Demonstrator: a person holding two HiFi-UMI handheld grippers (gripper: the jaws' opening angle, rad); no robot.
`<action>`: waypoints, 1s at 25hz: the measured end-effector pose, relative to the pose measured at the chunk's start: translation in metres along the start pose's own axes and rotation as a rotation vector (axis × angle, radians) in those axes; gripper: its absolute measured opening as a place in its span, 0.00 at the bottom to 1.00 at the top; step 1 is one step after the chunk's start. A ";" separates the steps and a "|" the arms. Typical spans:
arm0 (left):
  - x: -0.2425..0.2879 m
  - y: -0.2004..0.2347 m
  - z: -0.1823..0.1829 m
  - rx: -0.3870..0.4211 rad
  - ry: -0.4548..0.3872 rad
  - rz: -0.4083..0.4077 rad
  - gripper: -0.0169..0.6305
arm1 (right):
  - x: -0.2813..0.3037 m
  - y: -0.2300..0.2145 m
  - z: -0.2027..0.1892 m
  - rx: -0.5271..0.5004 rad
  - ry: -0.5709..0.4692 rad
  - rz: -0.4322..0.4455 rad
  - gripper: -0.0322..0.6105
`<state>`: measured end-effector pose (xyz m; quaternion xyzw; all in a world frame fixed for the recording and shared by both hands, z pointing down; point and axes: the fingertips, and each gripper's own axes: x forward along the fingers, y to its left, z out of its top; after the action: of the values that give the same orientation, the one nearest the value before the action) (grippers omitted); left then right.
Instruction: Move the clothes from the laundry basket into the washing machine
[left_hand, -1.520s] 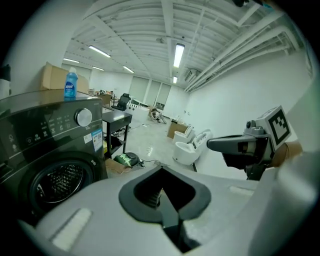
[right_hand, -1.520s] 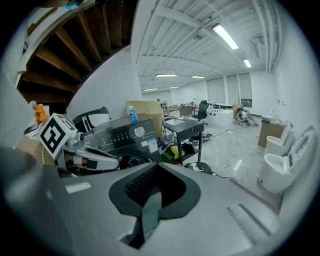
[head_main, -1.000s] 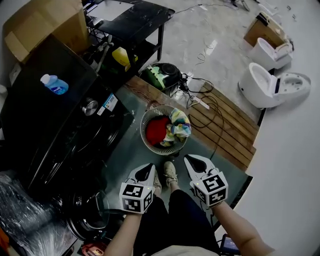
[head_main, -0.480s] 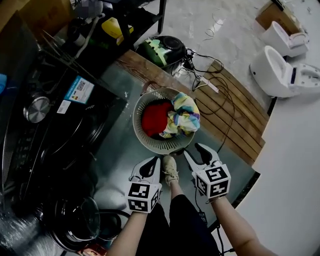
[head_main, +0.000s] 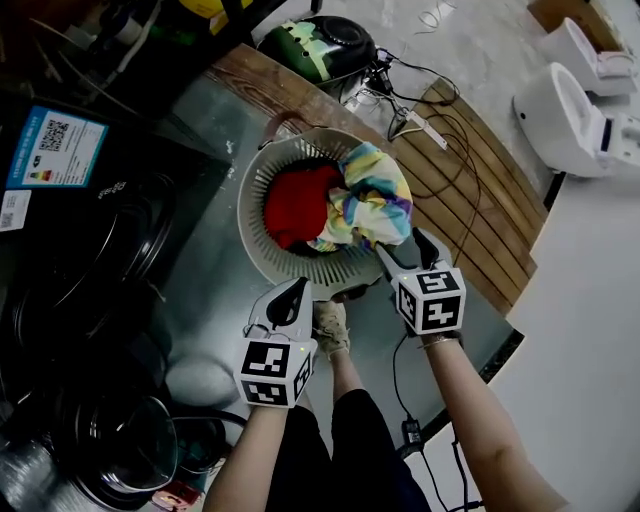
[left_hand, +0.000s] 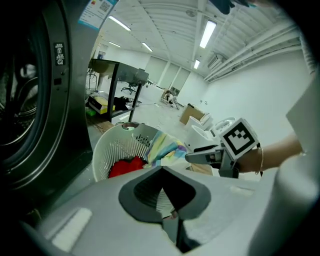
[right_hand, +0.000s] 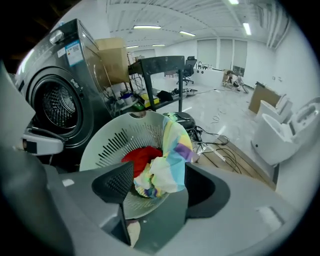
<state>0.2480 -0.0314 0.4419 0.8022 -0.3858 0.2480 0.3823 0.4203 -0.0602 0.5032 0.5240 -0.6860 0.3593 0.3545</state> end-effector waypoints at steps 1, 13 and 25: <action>0.006 0.001 -0.001 -0.002 -0.002 -0.001 0.19 | 0.010 -0.006 -0.002 0.008 0.012 -0.008 0.56; 0.030 0.000 -0.005 0.025 0.008 0.013 0.19 | 0.035 -0.039 -0.012 0.067 0.059 -0.106 0.19; -0.014 -0.017 0.033 0.046 -0.027 -0.022 0.24 | -0.064 0.052 0.038 0.106 -0.104 0.114 0.11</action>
<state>0.2570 -0.0449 0.4052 0.8181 -0.3763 0.2418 0.3614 0.3782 -0.0534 0.4234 0.5202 -0.7122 0.3869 0.2693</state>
